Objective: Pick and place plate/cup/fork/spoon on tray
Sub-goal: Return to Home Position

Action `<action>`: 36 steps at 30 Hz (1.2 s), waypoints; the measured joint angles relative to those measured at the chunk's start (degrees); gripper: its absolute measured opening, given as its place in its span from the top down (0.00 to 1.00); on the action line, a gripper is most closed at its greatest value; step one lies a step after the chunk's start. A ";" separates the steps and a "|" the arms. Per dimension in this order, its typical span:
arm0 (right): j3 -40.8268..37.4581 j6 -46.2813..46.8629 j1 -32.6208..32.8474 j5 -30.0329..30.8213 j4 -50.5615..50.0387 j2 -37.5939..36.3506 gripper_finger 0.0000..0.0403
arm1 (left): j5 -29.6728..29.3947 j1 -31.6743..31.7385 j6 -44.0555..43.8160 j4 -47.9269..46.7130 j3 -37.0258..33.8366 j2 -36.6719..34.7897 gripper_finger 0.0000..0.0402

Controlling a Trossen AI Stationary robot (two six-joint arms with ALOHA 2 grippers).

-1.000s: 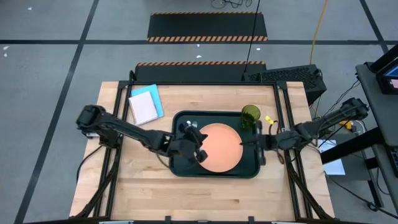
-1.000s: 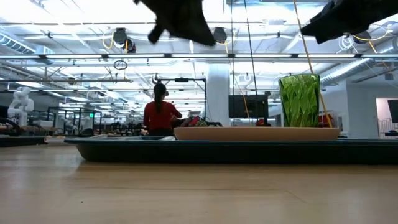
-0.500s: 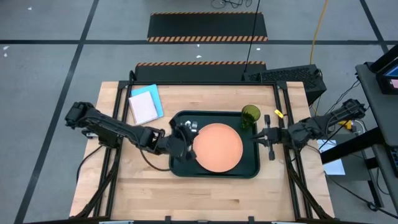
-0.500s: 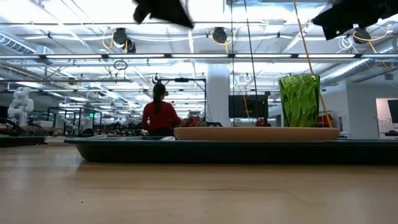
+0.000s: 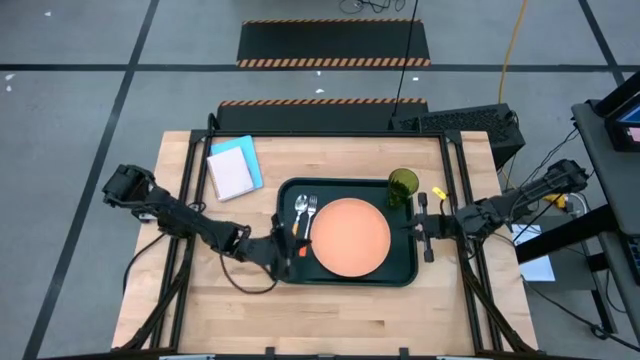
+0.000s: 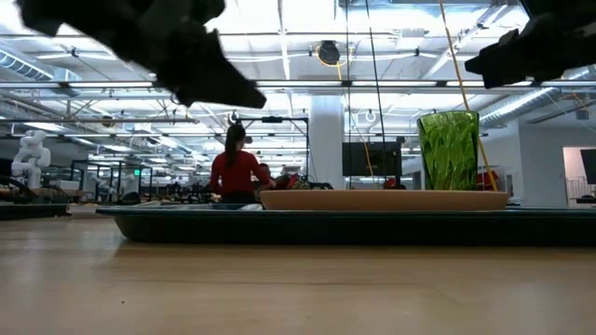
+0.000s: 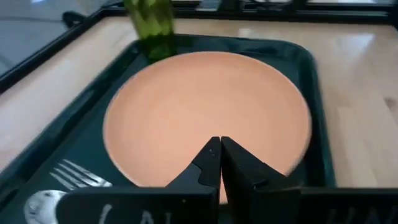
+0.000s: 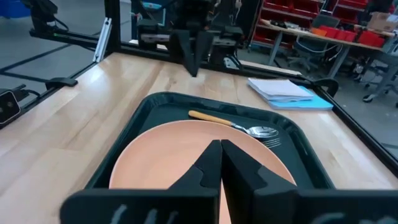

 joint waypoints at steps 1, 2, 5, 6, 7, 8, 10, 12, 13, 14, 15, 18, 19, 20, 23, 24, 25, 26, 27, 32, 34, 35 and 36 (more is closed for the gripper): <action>-0.25 0.01 0.00 0.00 -0.04 -0.20 1.00 | 0.04 -0.34 0.93 2.38 -1.45 0.00 0.96; -0.36 0.04 0.00 0.00 -0.16 -0.45 1.00 | 0.25 -0.60 1.80 4.16 -2.73 -0.02 0.96; -0.72 0.45 0.00 -0.17 -0.79 -1.26 1.00 | 0.41 -0.31 2.48 7.56 -5.79 -2.39 0.96; -0.93 0.55 -0.02 -1.10 -1.06 -1.70 1.00 | 0.43 -0.14 2.44 8.55 -6.45 -3.11 0.96; -1.28 0.68 -0.02 -2.28 -1.22 -2.12 1.00 | 0.60 -0.10 2.44 9.07 -7.51 -4.08 0.96; -1.71 0.75 -0.01 -3.57 -1.39 -2.42 1.00 | 0.99 -0.18 2.60 9.30 -8.94 -5.19 0.96; -2.51 1.79 0.00 -5.62 -1.95 -3.31 1.00 | 1.94 -0.46 3.16 12.09 -11.11 -7.03 0.96; -3.22 2.99 0.00 -5.92 -2.27 -4.10 1.00 | 1.94 -0.96 3.52 15.48 -13.62 -9.11 0.96; -3.36 3.38 0.00 -5.90 -2.48 -4.62 1.00 | 1.92 -1.27 3.80 16.61 -14.97 -10.07 0.96; -3.45 3.69 -0.01 -5.90 -2.74 -5.13 1.00 | 1.91 -1.57 3.83 17.64 -16.20 -10.79 0.96; -3.46 4.20 0.00 -5.86 -3.39 -5.60 1.00 | 1.92 -1.62 3.67 18.63 -17.28 -11.34 0.96; -3.48 5.39 0.00 -5.88 -5.62 -7.18 1.00 | 1.91 -2.13 3.31 21.39 -20.32 -12.85 0.96; -3.51 5.46 0.00 -5.88 -6.25 -7.64 1.00 | 1.89 -2.32 3.34 22.25 -21.20 -13.07 0.96; -3.51 5.48 0.00 -5.89 -6.71 -8.24 1.00 | 1.94 -2.44 3.42 23.01 -21.91 -13.07 0.96; -3.51 5.39 0.00 -5.88 -8.17 -10.05 1.00 | 1.98 -2.52 4.22 23.71 -23.57 -13.28 0.96; -3.51 5.13 0.00 -5.90 -8.52 -10.63 1.00 | 1.98 -2.50 4.65 23.72 -24.01 -13.48 0.96; -3.51 4.73 0.00 -5.88 -8.68 -11.16 1.00 | 1.96 -2.47 4.81 23.86 -24.28 -13.54 0.96; -3.51 4.07 0.00 -5.88 -8.69 -11.64 1.00 | 1.98 -2.46 4.91 24.09 -24.58 -13.53 0.96; -3.51 3.30 0.00 -5.92 -8.77 -12.08 1.00 | 1.99 -2.47 5.05 24.07 -25.05 -13.76 0.96; -3.51 0.98 0.00 -5.99 -8.71 -13.39 1.00 | 4.46 -2.17 5.84 24.44 -27.62 -17.51 0.96; -3.51 0.46 0.00 -5.99 -8.77 -13.48 1.00 | 4.51 -2.15 7.13 25.05 -28.88 -19.93 0.96; -3.51 0.45 -0.02 -6.01 -8.78 -13.48 1.00 | 4.52 -2.15 7.77 25.92 -29.64 -21.24 0.96; -3.51 0.44 0.00 -6.00 -8.74 -13.48 1.00 | 4.49 -2.15 8.53 26.61 -30.61 -22.68 0.96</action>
